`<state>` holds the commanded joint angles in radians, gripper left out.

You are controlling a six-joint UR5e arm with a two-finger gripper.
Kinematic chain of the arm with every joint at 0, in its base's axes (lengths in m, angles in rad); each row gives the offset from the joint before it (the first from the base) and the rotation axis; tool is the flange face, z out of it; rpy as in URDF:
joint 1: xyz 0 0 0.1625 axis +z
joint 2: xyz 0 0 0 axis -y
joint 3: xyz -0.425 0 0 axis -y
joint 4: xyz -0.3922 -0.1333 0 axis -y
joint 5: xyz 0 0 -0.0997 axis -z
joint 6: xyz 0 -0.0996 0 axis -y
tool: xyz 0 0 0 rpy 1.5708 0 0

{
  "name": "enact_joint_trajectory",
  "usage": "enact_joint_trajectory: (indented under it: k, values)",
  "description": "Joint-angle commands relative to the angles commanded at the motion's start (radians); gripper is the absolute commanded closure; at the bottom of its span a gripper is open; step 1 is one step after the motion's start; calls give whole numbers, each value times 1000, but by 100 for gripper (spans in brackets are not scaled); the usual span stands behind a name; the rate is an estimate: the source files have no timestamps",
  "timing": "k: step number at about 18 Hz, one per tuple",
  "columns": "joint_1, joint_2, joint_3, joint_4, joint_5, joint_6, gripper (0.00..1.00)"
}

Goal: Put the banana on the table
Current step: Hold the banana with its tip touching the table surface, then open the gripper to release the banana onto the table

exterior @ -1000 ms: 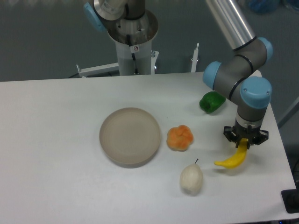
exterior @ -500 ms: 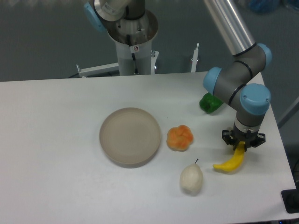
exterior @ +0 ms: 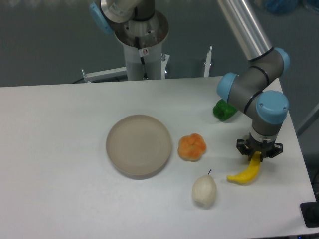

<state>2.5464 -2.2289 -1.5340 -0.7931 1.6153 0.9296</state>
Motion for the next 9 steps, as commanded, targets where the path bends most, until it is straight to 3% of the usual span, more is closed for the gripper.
enact_joint_trajectory:
  k: [6, 9]
  values:
    - [2, -3, 2, 2, 0, 2, 72]
    - [2, -3, 5, 3, 0, 5, 56]
